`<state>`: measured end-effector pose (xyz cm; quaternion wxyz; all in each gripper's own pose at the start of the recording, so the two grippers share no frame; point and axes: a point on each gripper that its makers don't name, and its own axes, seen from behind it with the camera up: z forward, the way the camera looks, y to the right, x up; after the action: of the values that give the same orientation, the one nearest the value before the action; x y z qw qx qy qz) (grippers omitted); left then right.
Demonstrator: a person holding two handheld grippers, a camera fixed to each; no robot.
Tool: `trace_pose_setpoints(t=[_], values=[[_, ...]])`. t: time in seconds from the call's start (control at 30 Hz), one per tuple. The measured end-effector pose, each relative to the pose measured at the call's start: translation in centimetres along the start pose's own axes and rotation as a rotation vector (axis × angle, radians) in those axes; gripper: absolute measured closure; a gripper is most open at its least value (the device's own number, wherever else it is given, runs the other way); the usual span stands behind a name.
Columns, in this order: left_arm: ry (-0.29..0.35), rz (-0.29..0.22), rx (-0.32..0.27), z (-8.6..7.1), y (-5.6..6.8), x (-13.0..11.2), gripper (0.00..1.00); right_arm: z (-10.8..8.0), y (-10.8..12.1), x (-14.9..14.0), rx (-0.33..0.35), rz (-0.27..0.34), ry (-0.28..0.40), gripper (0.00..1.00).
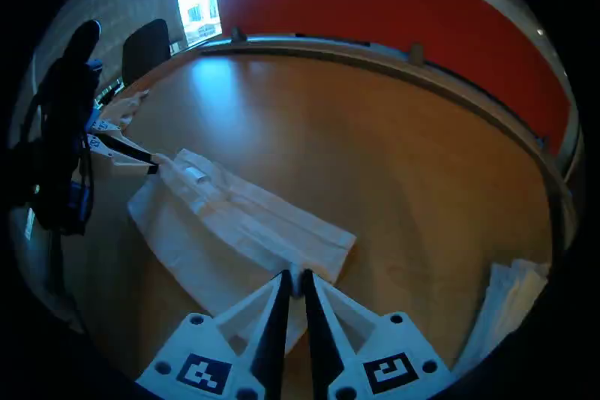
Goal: Fold towel
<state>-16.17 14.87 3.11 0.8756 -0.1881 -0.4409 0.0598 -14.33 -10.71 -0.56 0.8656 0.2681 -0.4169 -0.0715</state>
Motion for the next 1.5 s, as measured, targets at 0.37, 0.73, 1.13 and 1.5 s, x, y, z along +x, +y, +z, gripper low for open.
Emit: trace_pose_setpoints(t=[0.37, 0.73, 1.13, 1.5], values=[[0.008, 0.001, 0.043, 0.7, -1.4, 0.7, 0.48, 1.0, 1.4, 0.6, -0.057, -0.009, -0.002, 0.67], [0.041, -0.006, 0.093, -0.1, -3.2, 1.7, 0.09, 1.2, 3.2, 1.4, -0.130, -0.022, 0.015, 0.19], [0.052, -0.012, 0.084, -1.0, -2.9, 1.9, 0.09, 0.3, 3.1, 2.8, -0.131, -0.014, 0.069, 0.10], [0.057, -0.011, 0.075, -1.7, -2.3, 1.9, 0.09, -0.8, 2.8, 2.0, -0.131, -0.017, 0.072, 0.02]])
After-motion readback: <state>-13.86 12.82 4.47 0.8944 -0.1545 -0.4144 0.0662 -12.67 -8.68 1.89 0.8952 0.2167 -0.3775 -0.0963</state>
